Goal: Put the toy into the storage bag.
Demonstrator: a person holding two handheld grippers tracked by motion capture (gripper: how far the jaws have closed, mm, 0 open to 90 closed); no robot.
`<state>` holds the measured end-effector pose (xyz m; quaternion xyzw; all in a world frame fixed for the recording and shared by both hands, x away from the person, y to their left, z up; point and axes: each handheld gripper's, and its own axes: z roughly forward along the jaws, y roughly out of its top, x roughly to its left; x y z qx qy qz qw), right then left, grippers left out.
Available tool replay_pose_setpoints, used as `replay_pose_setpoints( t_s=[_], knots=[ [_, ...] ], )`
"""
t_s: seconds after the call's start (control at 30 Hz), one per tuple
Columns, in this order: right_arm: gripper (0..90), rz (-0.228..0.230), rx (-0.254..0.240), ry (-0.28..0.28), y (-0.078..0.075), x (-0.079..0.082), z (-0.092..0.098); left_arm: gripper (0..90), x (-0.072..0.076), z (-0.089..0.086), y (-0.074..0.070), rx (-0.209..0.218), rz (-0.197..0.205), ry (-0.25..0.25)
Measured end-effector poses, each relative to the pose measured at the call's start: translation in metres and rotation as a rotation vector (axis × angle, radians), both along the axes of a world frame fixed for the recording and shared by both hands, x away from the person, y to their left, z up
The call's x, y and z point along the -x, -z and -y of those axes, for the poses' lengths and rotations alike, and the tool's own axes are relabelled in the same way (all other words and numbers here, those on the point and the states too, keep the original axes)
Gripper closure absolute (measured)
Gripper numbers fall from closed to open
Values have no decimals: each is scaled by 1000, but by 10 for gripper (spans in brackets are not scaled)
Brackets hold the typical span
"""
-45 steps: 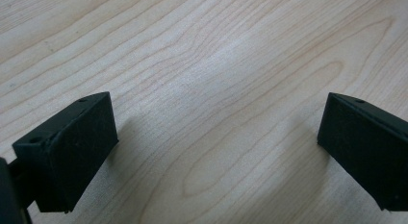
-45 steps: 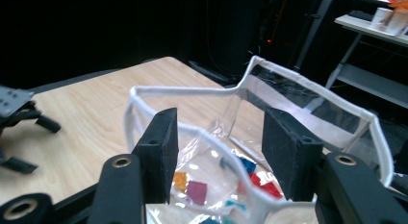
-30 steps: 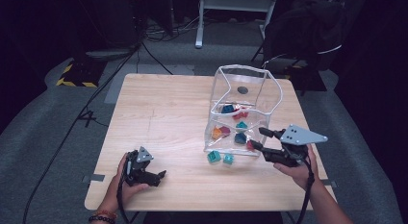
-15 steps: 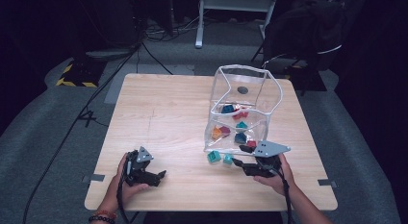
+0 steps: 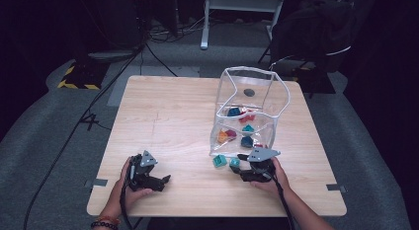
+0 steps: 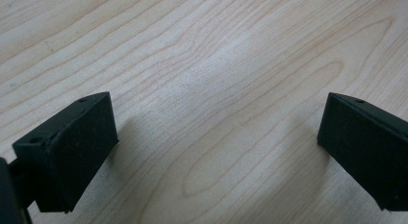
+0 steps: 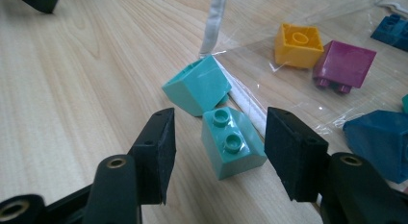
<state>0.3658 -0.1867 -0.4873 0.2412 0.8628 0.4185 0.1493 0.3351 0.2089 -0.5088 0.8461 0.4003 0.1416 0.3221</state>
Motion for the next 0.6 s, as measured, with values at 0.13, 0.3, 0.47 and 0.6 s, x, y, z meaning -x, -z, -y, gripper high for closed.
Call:
replay_pose_setpoints(
  t_s=[0.13,0.3,0.47,0.6],
  knots=[
    [453,-15,8,18,8,-4,-3,6,0,0,0,-1,0,0],
    [453,-35,17,28,15,-8,-4,5,0,0,0,0,0,-1],
    [457,-46,37,32,18,-9,-7,5,0,0,0,0,0,-1],
    [518,-61,23,29,19,-10,-6,6,0,0,0,-1,0,0]
  ],
)
